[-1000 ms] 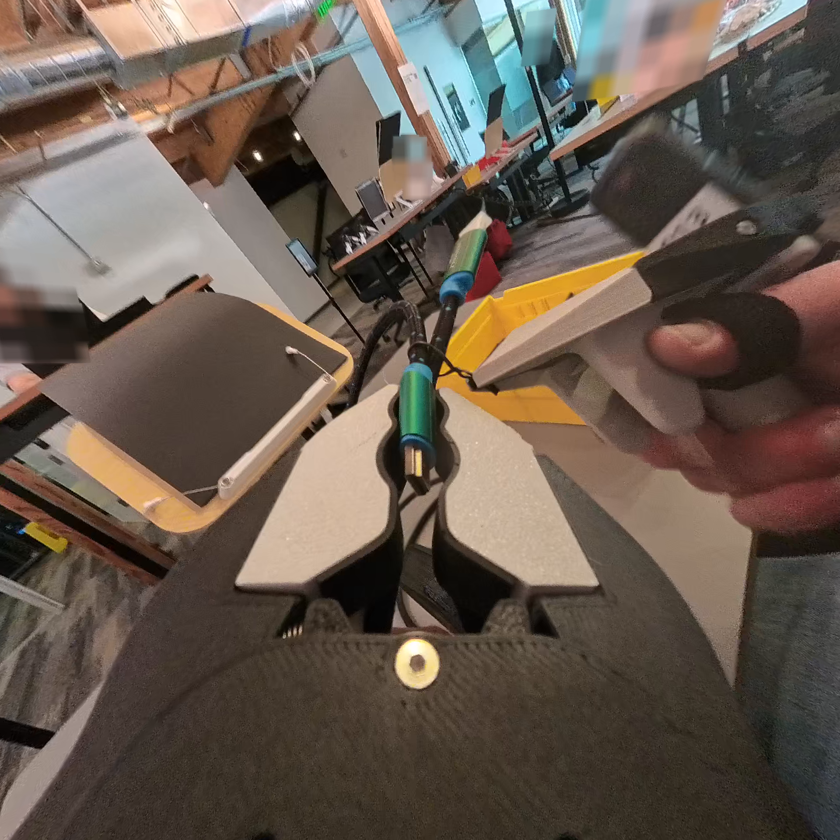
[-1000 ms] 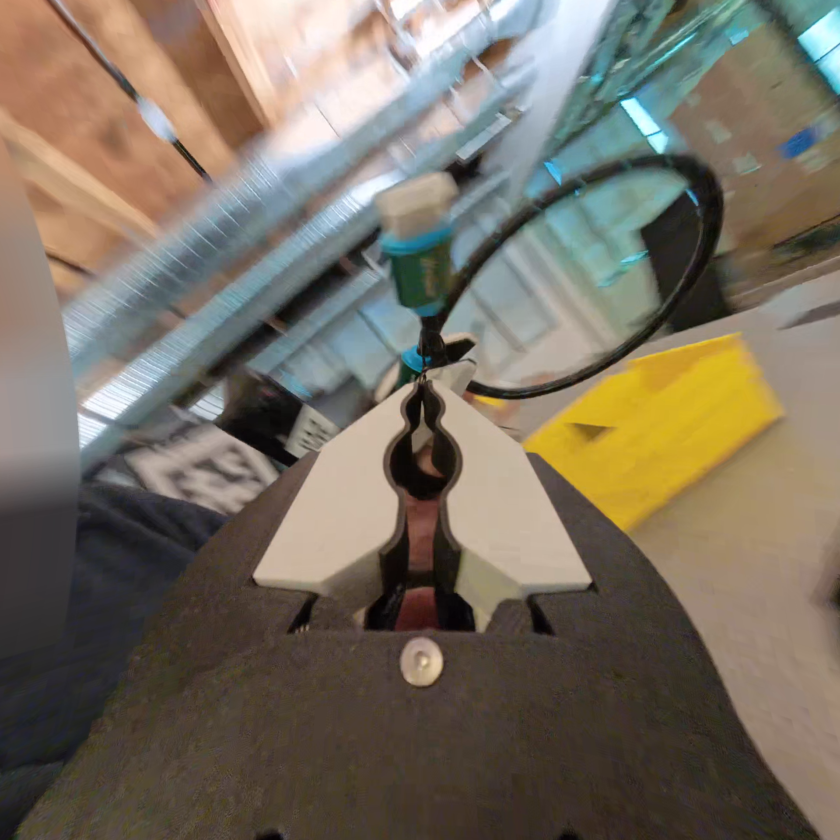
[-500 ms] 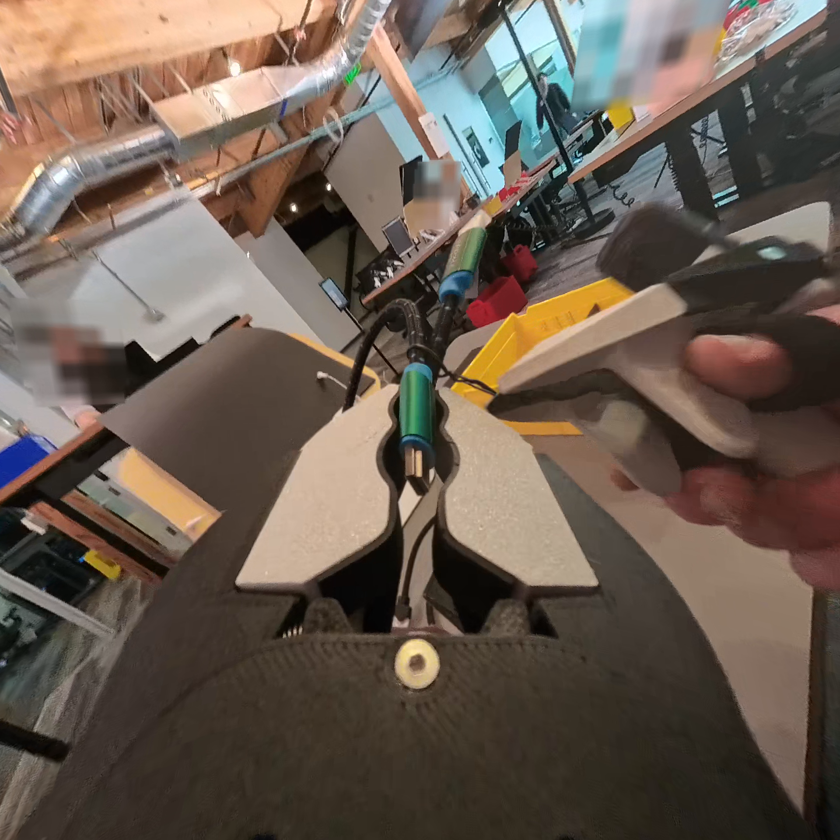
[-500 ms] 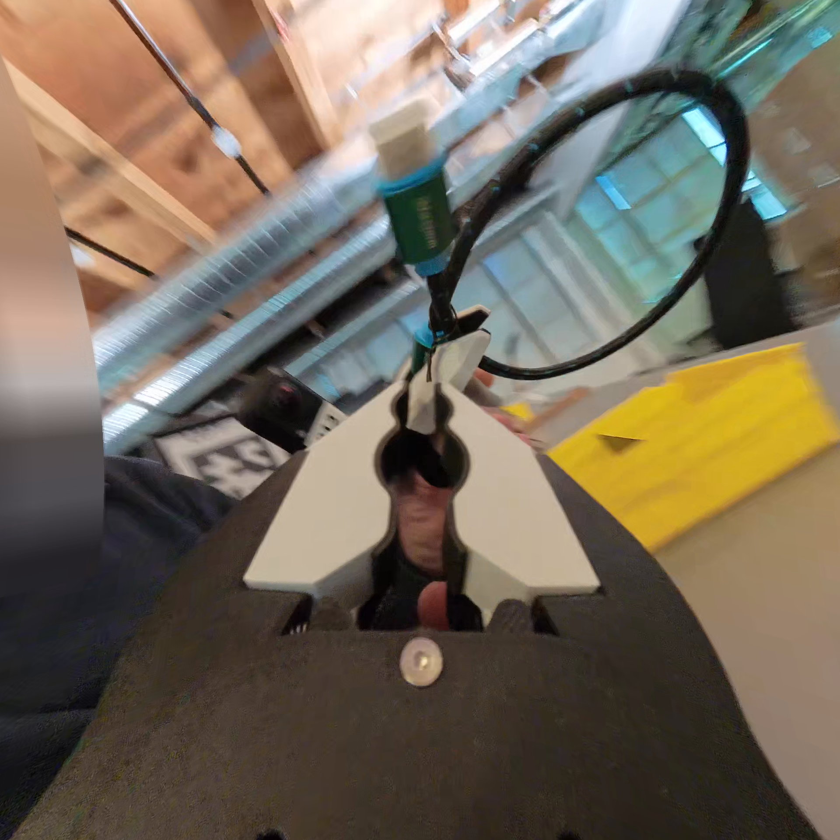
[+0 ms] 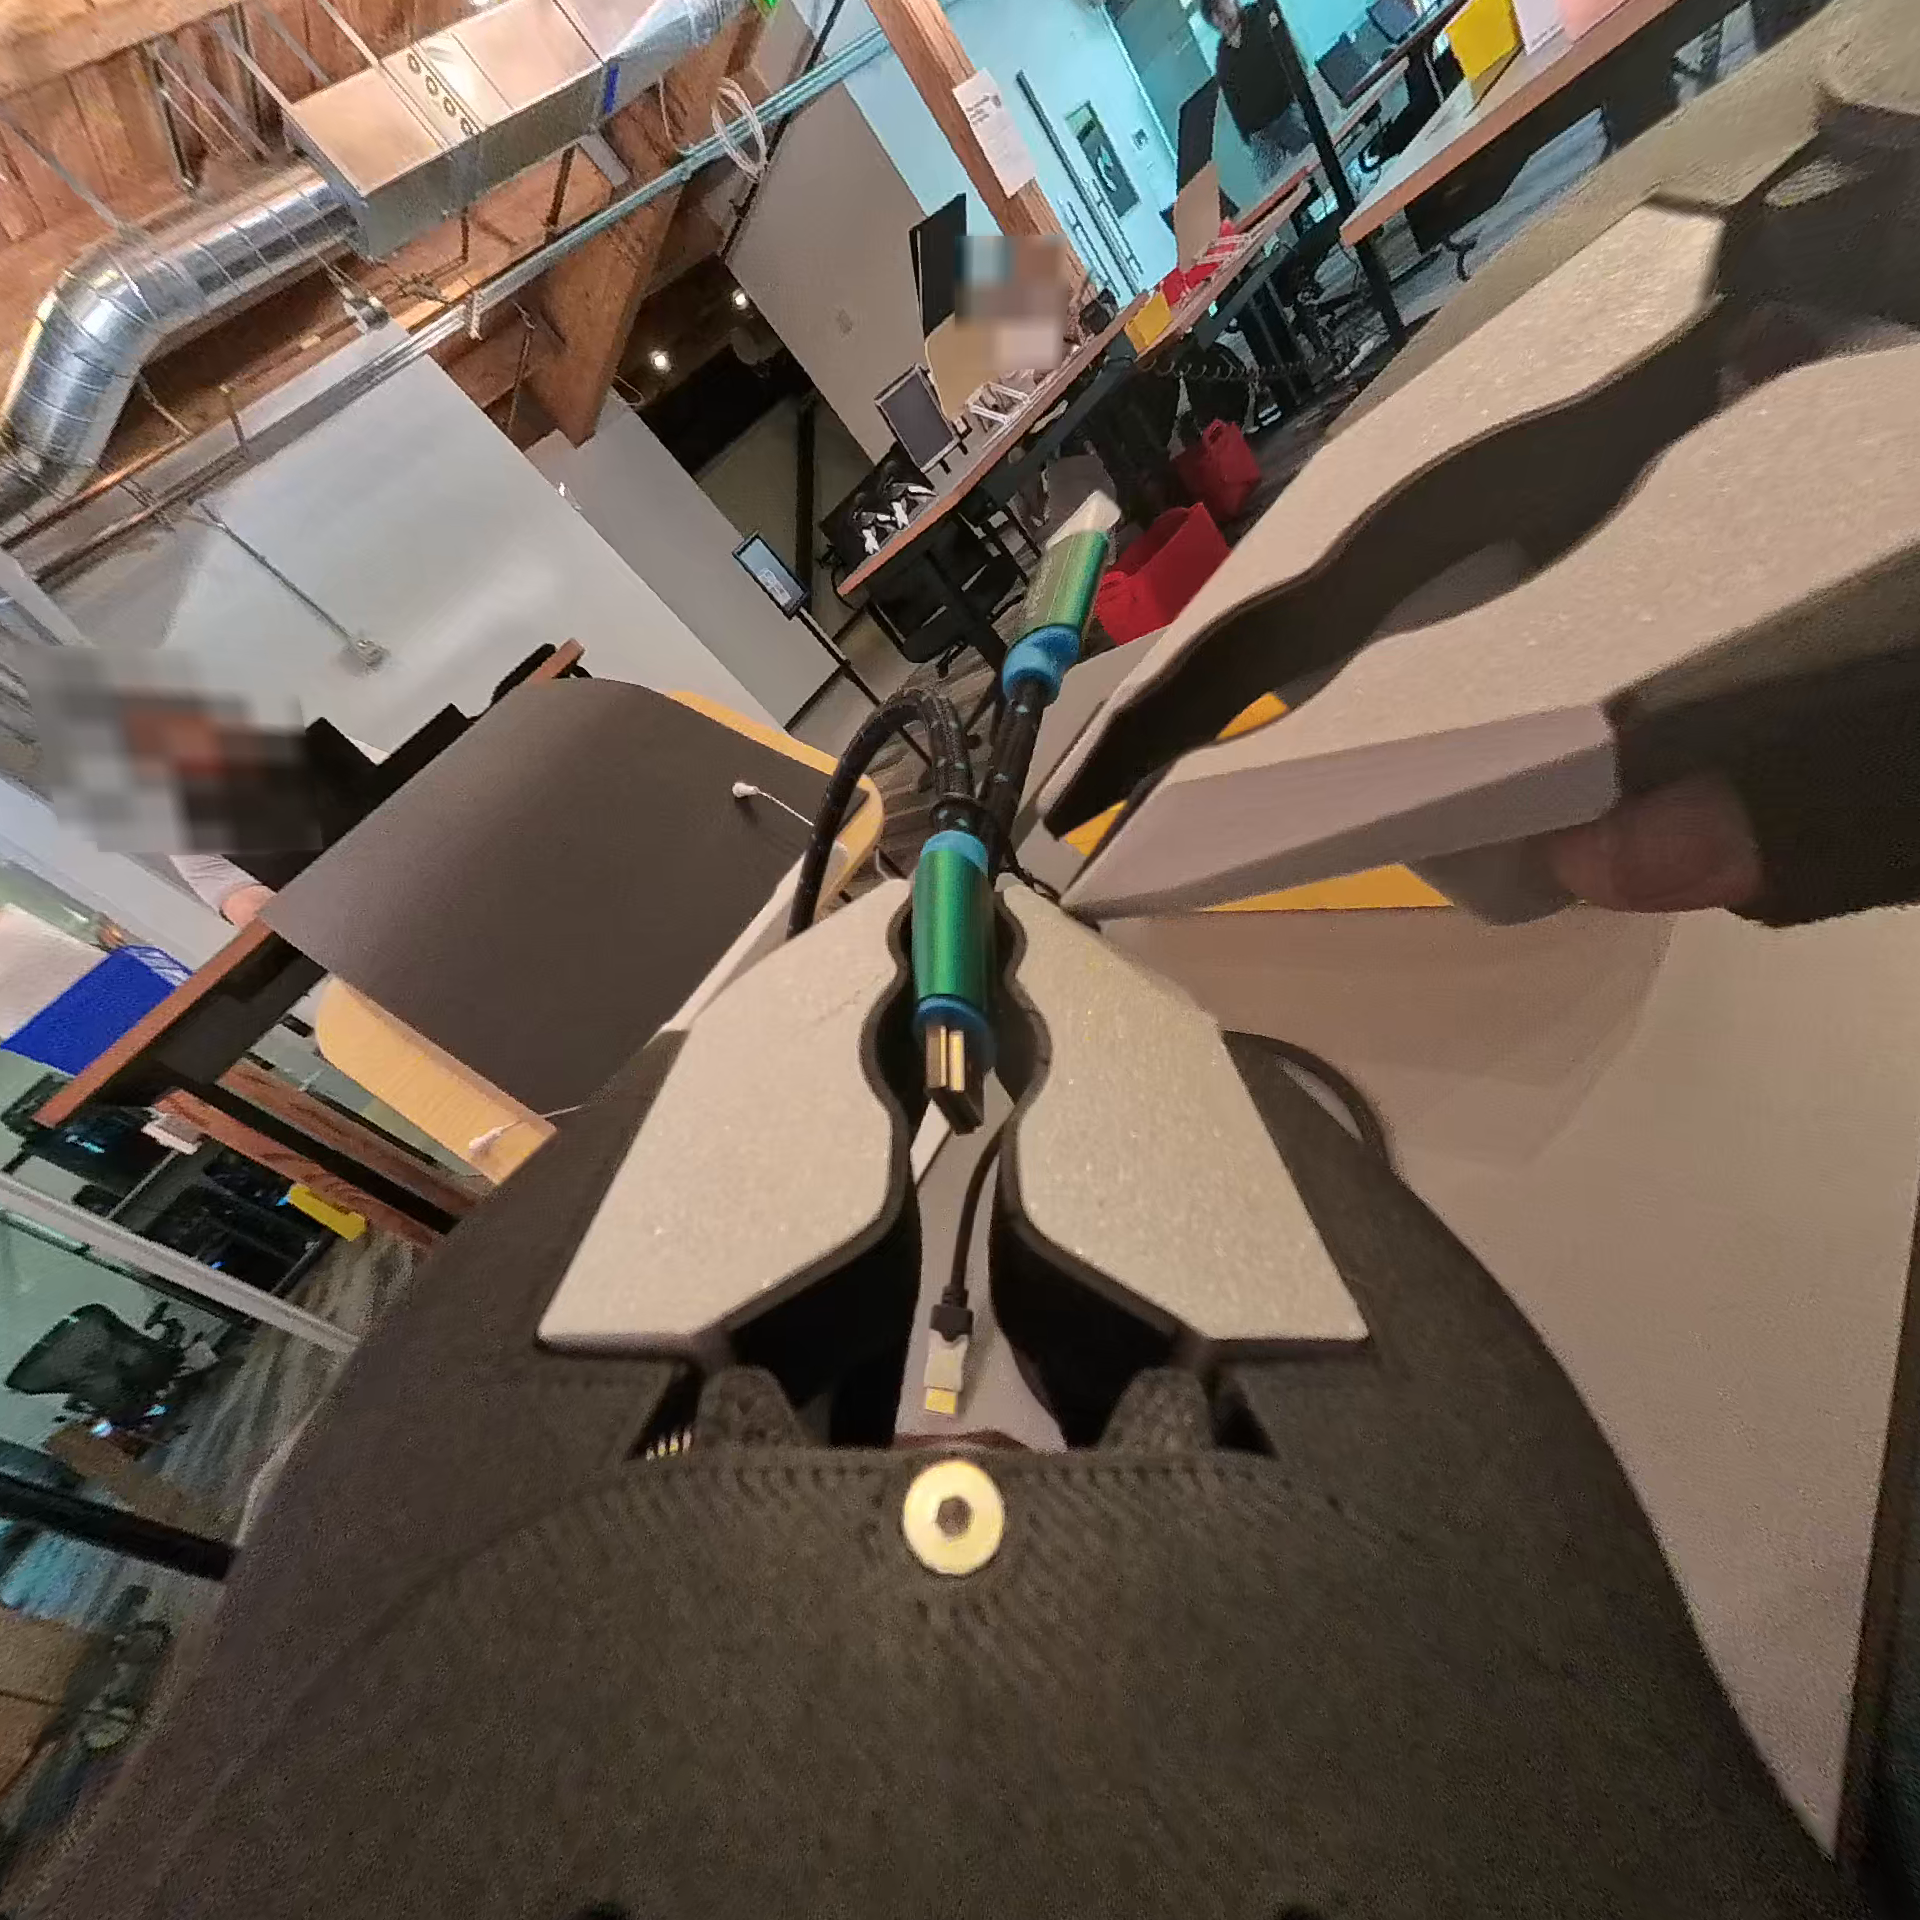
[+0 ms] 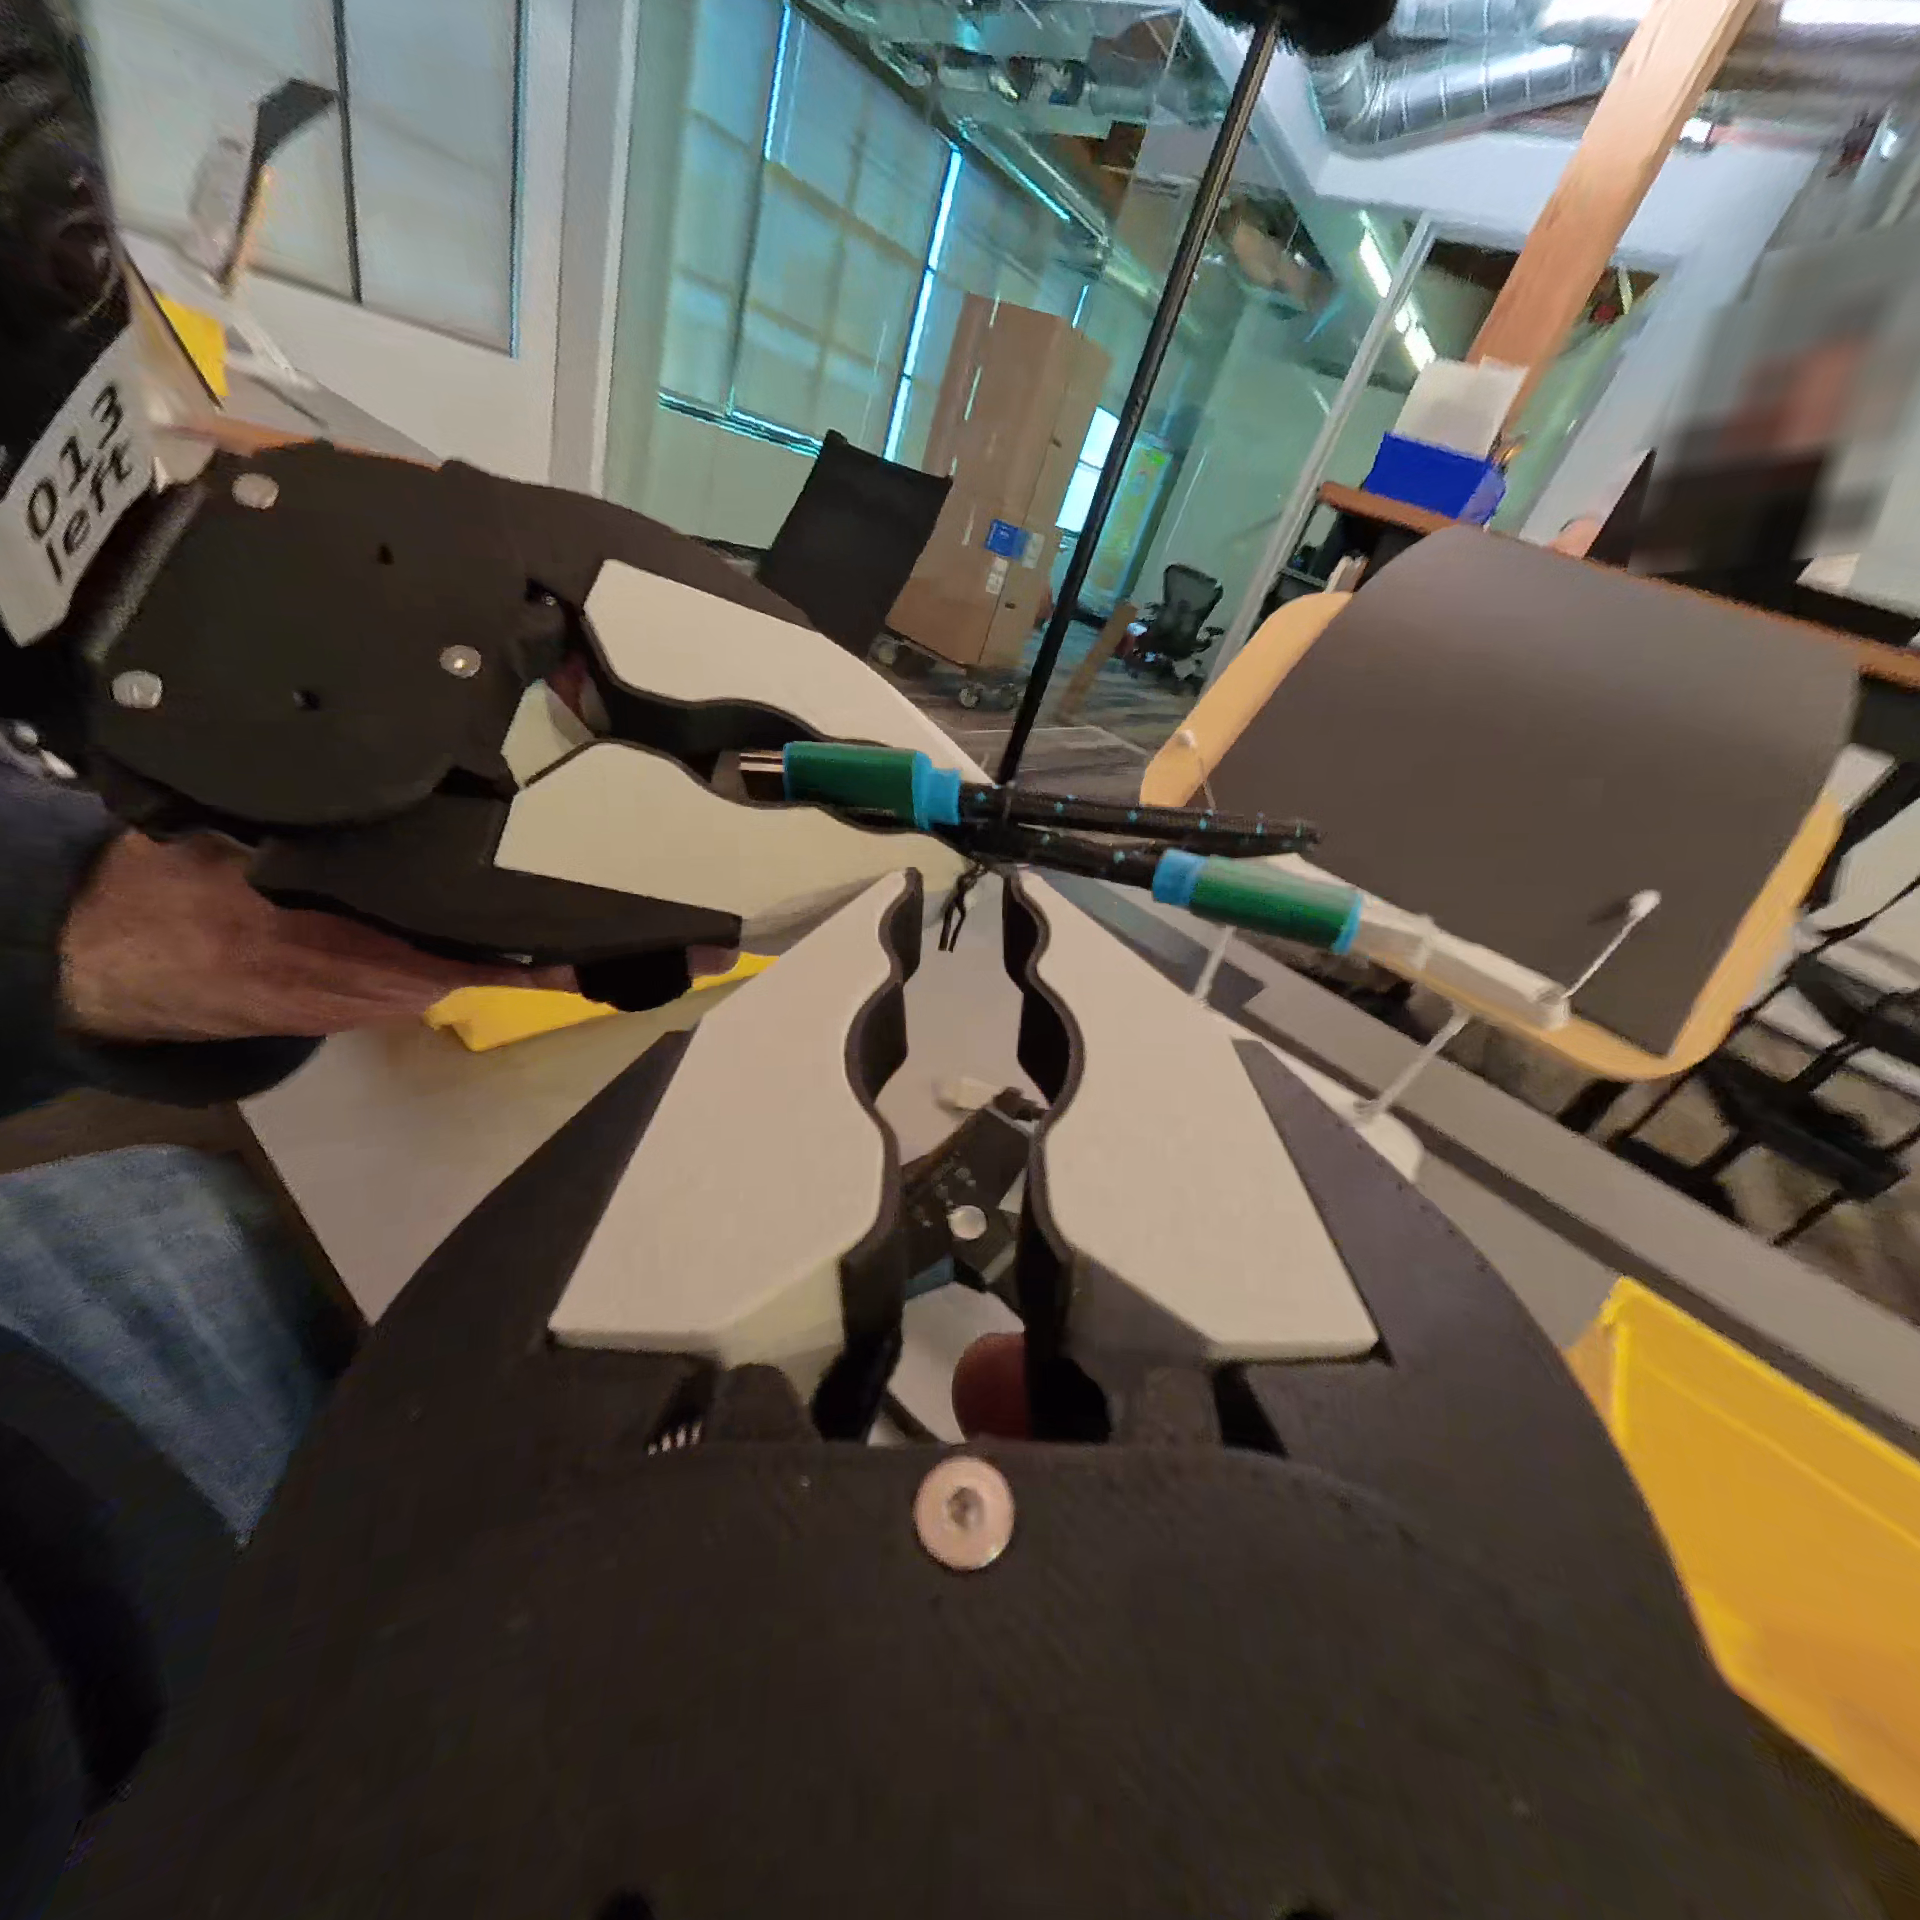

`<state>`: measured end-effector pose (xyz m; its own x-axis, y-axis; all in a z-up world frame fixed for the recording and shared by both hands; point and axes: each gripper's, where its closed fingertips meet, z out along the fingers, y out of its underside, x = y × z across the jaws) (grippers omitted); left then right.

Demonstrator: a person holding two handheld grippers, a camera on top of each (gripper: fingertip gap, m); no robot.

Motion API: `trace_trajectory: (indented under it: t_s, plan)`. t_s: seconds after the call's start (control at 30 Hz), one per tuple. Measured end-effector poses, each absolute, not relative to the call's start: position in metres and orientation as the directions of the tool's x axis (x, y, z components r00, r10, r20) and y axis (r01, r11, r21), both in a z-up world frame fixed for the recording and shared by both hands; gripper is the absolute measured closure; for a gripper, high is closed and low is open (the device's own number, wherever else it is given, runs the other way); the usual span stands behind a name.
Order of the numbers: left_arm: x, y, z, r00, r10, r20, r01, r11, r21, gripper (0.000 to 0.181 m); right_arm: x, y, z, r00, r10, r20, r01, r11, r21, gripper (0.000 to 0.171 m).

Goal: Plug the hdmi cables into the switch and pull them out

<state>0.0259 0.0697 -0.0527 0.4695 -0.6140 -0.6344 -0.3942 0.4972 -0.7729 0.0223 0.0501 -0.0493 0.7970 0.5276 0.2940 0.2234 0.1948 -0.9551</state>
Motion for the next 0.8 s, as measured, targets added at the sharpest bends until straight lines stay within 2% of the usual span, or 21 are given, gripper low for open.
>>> trace_trajectory:
  t_s: [0.2, 0.43, 0.57, 0.73, 0.8]
  plan:
    - [0.028, 0.068, -0.056, 0.452, -0.558, -0.696, -0.446, 0.535, -0.718, 0.172, 0.024, 0.055, -0.052, 0.785, 0.618, 0.032, -0.007, 0.060, -0.998, 0.166]
    - [0.029, 0.068, -0.059, 0.422, -0.474, -0.773, -0.510, 0.581, -0.634, 0.172, 0.024, 0.057, -0.056, 0.697, 0.686, -0.207, -0.218, -0.072, -0.973, 0.171]
    - [0.028, 0.068, -0.059, 0.423, -0.511, -0.748, -0.483, 0.571, -0.664, 0.172, 0.023, 0.054, -0.054, 0.618, 0.735, -0.279, -0.278, -0.128, -0.952, 0.171]
    - [0.018, 0.079, -0.051, 0.480, -0.623, -0.617, -0.390, 0.479, -0.787, 0.172, 0.040, 0.054, -0.048, 0.341, 0.764, -0.547, -0.525, -0.327, -0.785, 0.171]
    - [0.011, 0.086, -0.046, 0.485, -0.640, -0.596, -0.375, 0.464, -0.802, 0.172, 0.045, 0.055, -0.051, 0.335, 0.758, -0.559, -0.522, -0.345, -0.780, 0.171]
